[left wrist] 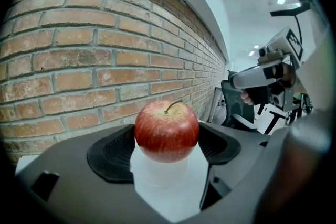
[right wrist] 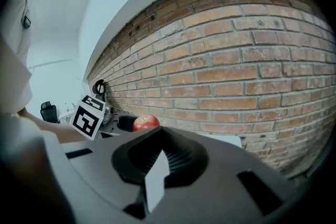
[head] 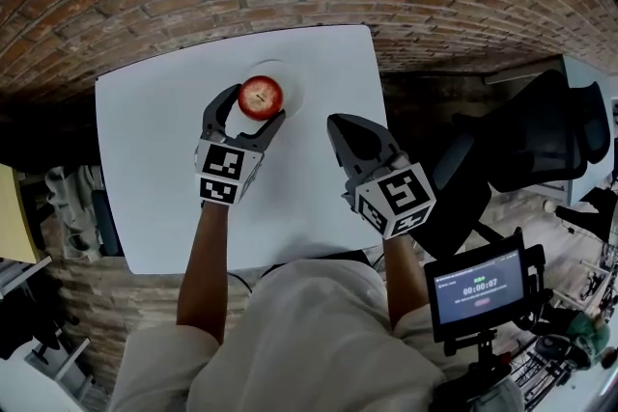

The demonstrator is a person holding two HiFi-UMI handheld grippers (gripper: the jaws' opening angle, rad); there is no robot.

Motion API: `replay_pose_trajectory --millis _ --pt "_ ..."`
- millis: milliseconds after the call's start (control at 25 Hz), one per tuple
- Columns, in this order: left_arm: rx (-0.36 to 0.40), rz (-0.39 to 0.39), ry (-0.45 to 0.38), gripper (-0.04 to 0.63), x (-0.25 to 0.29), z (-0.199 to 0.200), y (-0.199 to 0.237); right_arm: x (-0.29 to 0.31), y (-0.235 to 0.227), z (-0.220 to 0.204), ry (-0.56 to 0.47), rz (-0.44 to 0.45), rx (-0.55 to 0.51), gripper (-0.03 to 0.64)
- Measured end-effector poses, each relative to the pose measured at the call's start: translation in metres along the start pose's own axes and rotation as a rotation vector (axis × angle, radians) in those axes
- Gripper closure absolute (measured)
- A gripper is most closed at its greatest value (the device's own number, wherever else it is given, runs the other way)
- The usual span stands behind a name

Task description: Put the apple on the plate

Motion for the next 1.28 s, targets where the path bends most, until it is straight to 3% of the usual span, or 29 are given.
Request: replay_pose_trajectory --millis 640,1280 --pt "-0.023 -0.042 0.064 0.213 0.047 -0.034 0.014 0.028 -0.019 -0.015 0.056 -0.024 0.033 0.615" --pt "-0.004 -0.008 0.102 0.213 0.081 -0.06 0.023 0.034 -0.031 -0.032 0.102 -0.048 0.061 0.614"
Point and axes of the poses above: the fingertips, and each gripper's own axes: x forward along the fingers, y to its left, z out of its top, the point moved 9 cm from there along -x, backward along the fingers, and after that the axes turned 2 degrees about x, right-handed, at the moved point
